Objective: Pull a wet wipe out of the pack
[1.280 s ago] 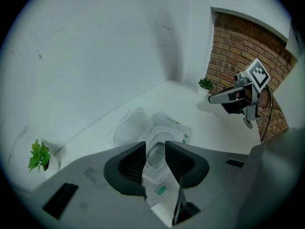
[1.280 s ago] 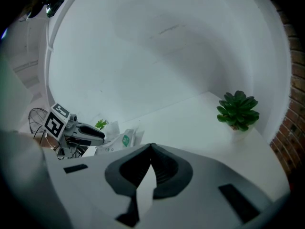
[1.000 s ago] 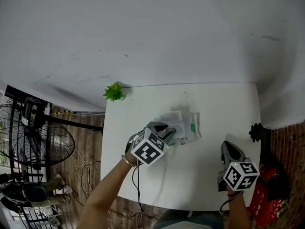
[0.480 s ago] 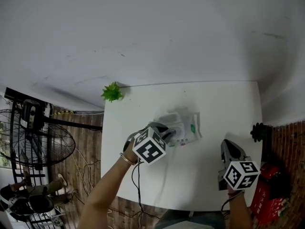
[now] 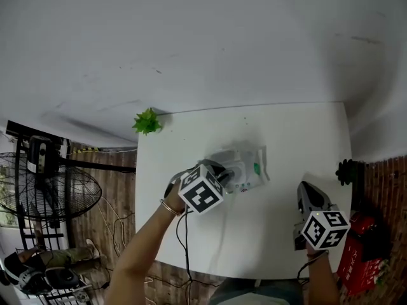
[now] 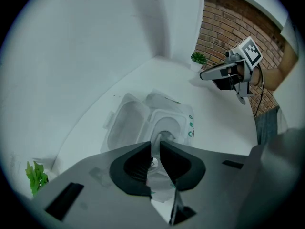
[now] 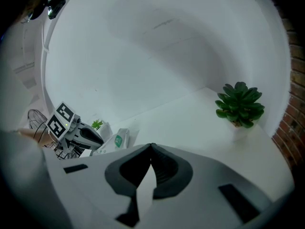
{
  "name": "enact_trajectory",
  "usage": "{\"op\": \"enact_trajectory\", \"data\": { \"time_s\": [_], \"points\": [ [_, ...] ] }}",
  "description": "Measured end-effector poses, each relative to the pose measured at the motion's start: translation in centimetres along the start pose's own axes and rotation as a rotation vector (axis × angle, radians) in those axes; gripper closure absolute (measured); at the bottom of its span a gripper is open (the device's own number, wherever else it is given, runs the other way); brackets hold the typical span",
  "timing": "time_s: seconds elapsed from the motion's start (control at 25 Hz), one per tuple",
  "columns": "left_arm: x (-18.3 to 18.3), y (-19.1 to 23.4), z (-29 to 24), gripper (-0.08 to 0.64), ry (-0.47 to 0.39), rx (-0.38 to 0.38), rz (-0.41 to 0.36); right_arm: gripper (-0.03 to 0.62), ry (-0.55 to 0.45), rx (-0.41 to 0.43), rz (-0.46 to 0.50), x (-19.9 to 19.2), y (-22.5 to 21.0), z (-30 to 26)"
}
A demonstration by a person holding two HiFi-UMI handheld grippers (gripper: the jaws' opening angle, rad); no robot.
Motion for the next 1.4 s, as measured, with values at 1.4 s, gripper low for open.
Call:
{"op": "enact_trajectory", "data": {
  "time_s": [1.4],
  "points": [
    [-0.1, -0.3, -0.6, 0.549, 0.013, 0.03, -0.027, 0.591, -0.024, -0.029, -0.02, 0.9, -0.4, 0.3]
  ]
}}
Point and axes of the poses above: the fingertips, and each gripper's own axes: z backward along the fingers, y to its left, x out of its top, the point moved 1 cm from there along z, backward along the fingers, and after that the axes turned 3 degrees about z, right-handed, at the moved point
